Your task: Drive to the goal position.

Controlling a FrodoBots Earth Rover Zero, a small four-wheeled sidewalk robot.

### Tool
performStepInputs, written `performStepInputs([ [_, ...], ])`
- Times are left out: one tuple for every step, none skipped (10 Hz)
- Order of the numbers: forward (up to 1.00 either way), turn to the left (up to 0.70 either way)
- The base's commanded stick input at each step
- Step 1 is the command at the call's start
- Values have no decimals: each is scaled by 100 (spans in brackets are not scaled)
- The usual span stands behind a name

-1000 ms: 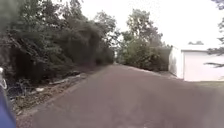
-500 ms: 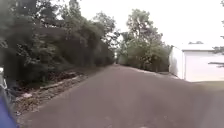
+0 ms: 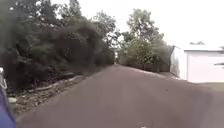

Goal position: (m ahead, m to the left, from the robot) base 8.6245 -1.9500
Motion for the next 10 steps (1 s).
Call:
performStepInputs([
  [70,-1],
  [70,-1],
  [70,-1],
  [70,-1],
  [70,-1],
  [70,-1],
  [70,-1],
  [70,-1],
  [70,-1],
  [70,-1],
])
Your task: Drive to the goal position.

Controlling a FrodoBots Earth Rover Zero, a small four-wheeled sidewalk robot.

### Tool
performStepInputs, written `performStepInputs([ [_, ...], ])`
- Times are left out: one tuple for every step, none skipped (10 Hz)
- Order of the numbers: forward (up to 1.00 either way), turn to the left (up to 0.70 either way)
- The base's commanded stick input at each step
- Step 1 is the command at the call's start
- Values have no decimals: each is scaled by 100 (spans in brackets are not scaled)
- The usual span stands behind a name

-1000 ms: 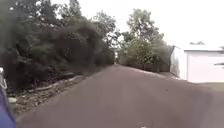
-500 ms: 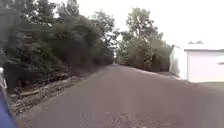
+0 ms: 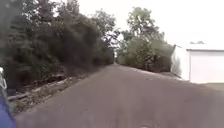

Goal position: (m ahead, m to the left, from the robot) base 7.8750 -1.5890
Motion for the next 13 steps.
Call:
performStepInputs([
  [70,-1],
  [70,-1],
  [70,-1],
  [70,-1],
  [70,-1],
  [70,-1],
  [70,-1],
  [70,-1],
  [70,-1],
  [70,-1],
  [70,-1],
  [70,-1],
  [70,-1],
])
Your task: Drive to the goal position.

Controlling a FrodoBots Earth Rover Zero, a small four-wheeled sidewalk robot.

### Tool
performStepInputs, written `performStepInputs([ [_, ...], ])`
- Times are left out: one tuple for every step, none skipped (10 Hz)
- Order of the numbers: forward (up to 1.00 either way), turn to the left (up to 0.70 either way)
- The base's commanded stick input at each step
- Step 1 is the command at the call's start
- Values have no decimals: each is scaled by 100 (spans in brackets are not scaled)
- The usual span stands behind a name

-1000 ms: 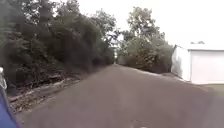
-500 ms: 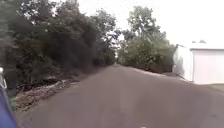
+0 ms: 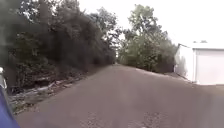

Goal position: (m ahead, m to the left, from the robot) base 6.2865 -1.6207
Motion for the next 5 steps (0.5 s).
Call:
performStepInputs([
  [70,-1],
  [70,-1],
  [70,-1],
  [70,-1],
  [70,-1],
])
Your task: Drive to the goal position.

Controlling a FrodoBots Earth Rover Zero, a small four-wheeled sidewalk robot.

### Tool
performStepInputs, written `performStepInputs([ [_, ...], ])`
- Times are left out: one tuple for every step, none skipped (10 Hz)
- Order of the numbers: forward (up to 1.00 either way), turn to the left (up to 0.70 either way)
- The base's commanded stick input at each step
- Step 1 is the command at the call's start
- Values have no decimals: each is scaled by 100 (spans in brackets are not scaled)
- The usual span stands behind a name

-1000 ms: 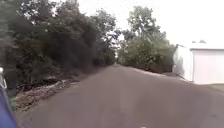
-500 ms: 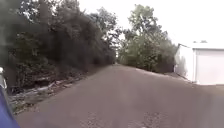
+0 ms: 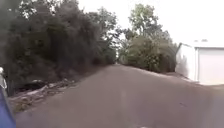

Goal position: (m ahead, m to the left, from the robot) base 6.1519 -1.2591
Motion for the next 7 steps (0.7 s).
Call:
performStepInputs([
  [70,-1],
  [70,-1],
  [70,-1],
  [70,-1],
  [70,-1],
  [70,-1],
  [70,-1],
])
